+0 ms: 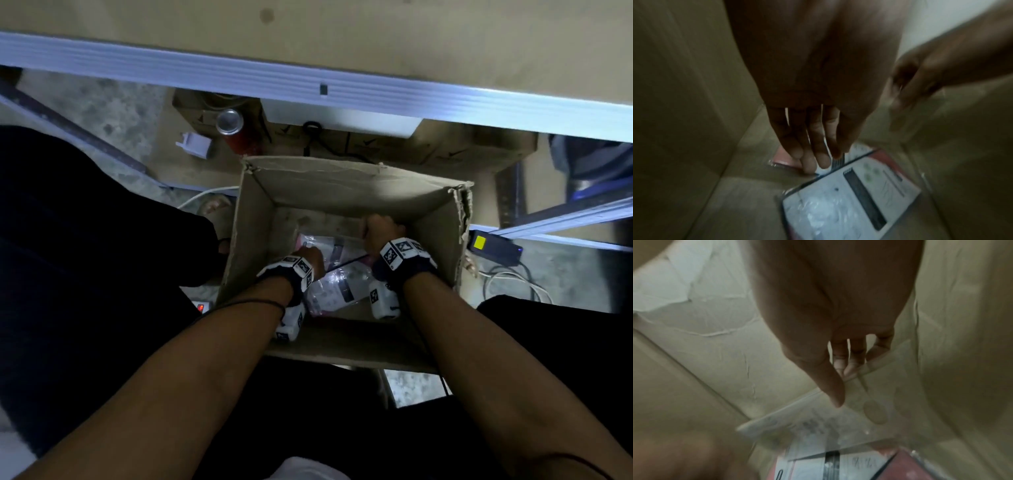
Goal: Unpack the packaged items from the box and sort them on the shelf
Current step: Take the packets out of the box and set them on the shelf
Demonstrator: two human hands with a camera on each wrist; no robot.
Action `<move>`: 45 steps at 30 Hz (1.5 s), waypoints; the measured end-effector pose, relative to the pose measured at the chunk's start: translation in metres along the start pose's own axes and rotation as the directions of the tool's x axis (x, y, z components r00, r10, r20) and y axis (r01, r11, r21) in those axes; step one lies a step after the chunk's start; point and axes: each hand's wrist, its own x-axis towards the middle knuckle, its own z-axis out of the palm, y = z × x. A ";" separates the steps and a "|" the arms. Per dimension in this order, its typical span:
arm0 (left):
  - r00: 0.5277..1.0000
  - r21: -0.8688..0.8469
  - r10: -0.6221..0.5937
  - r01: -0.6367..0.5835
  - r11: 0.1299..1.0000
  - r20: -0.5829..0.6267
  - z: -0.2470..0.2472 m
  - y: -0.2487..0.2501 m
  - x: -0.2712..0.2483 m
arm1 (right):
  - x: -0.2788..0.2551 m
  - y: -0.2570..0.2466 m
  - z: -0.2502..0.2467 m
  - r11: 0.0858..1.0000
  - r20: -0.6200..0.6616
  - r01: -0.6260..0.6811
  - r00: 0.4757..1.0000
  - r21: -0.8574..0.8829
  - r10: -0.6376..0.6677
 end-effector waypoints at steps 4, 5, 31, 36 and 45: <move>0.998 0.102 0.022 -0.028 0.994 0.058 0.020 -0.007 0.020 | -0.007 0.012 0.001 0.997 -0.100 -0.027 0.994 0.072 0.034; 0.998 0.104 0.034 -0.040 0.994 0.054 0.021 -0.008 0.022 | -0.008 0.015 0.002 0.994 -0.110 -0.031 0.993 0.102 0.042; 0.975 0.447 0.216 -0.171 0.878 -0.052 -0.015 -0.008 0.075 | -0.038 0.023 -0.012 0.961 -0.208 -0.055 0.971 0.271 0.114; 0.983 0.451 0.182 -0.173 0.875 0.025 -0.012 -0.020 0.075 | -0.041 0.021 -0.010 0.966 -0.173 -0.062 0.979 0.251 0.108; 0.993 0.319 0.110 -0.116 0.941 0.037 -0.033 -0.009 0.037 | -0.047 0.001 -0.019 0.981 -0.225 -0.017 0.973 0.191 0.060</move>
